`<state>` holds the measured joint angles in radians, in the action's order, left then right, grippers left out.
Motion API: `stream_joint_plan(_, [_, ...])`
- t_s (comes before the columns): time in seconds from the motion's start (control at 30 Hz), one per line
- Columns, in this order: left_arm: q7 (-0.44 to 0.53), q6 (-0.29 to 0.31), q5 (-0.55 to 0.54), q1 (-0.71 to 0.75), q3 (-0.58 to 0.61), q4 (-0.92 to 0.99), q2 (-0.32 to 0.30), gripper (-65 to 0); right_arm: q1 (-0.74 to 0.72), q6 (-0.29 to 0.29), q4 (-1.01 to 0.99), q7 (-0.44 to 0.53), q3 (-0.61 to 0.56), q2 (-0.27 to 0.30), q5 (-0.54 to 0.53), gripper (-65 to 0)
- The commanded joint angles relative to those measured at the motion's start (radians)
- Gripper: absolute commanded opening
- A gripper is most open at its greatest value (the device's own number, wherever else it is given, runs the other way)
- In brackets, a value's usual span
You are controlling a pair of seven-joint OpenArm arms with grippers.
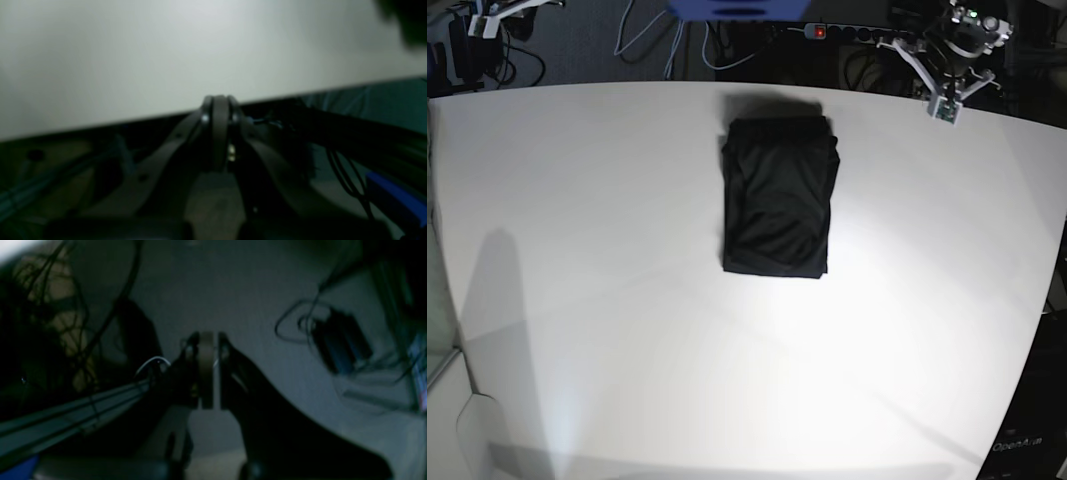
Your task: Fold the T-shirt properly
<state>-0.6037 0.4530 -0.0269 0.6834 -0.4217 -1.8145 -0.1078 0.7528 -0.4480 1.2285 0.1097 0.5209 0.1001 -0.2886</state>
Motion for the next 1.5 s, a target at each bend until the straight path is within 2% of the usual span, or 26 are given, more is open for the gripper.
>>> stream_joint_plan(0.0, [0.043, -0.001, -0.005, 0.012, -0.004, 0.023, -0.007, -65.0, 0.001, -0.004, -0.043, 0.057, 0.003, 0.007, -0.004, -64.8])
stream_joint_plan(0.1, [0.118, -0.001, -0.005, 0.002, -0.004, 0.173, -0.008, -65.0, -0.062, -0.004, -0.227, 0.158, 0.005, 0.013, 0.084, -64.8])
stream_joint_plan(0.23, [0.287, -0.009, 0.000, -0.027, 0.030, 0.408, -0.014, -65.0, -0.180, -0.004, -0.533, 0.312, 0.009, 0.013, 0.214, -64.8])
stream_joint_plan(0.3, [0.357, -0.010, 0.040, -0.046, 0.048, 0.513, -0.010, -65.0, -0.235, -0.004, -0.675, 0.387, 0.011, 0.026, 0.257, -64.8])
stream_joint_plan(0.4, [0.453, -0.010, 0.120, -0.104, 0.047, 0.661, 0.013, -65.0, -0.316, -0.004, -0.892, 0.462, 0.008, 0.065, 0.291, -64.8])
stream_joint_plan(0.57, [0.589, -0.010, 0.183, -0.210, 0.045, 0.930, 0.035, -65.0, -0.456, -0.004, -1.183, 0.514, 0.002, 0.137, 0.297, -64.8])
stream_joint_plan(0.63, [0.629, -0.010, 0.223, -0.264, 0.045, 1.054, 0.035, -65.0, -0.490, 0.001, -1.229, 0.506, -0.032, 0.158, 0.299, -64.8])
stream_joint_plan(0.73, [0.712, -0.010, 0.244, -0.342, 0.047, 1.246, 0.030, -65.0, -0.500, 0.012, -1.229, 0.502, -0.097, 0.155, 0.299, -64.4])
stream_joint_plan(0.97, [0.898, -0.012, 0.244, -0.503, 0.056, 1.659, -0.008, -65.0, -0.525, 0.211, -1.229, 0.493, -0.290, 0.134, 0.299, -64.4])
stream_joint_plan(1.07, [0.905, -0.013, 0.244, -0.574, 0.056, 1.786, -0.019, -65.0, -0.542, 0.277, -1.229, 0.417, -0.367, 0.131, 0.297, -64.4])
stream_joint_plan(1.17, [0.845, -0.021, 0.244, -0.624, 0.056, 1.814, -0.025, -65.0, -0.580, 0.309, -1.228, 0.316, -0.423, 0.112, 0.297, -64.4])
stream_joint_plan(1.2, [0.815, -0.043, 0.244, -0.632, 0.056, 1.814, -0.025, -65.0, -0.588, 0.325, -1.228, 0.290, -0.433, 0.112, 0.297, -64.4])
stream_joint_plan(1.27, [0.752, -0.130, 0.246, -0.637, 0.057, 1.814, -0.023, -65.0, -0.603, 0.366, -1.228, 0.259, -0.451, 0.106, 0.297, -64.4])
stream_joint_plan(1.33, [0.730, -0.208, 0.255, -0.652, 0.093, 1.814, -0.022, -65.0, -0.616, 0.407, -1.228, 0.250, -0.477, 0.105, 0.297, -64.3])
stream_joint_plan(1.47, [0.721, -0.260, 0.258, -0.655, 0.126, 1.814, 0.013, -65.0, -0.649, 0.430, -1.228, 0.181, -0.531, 0.079, 0.297, -64.3])
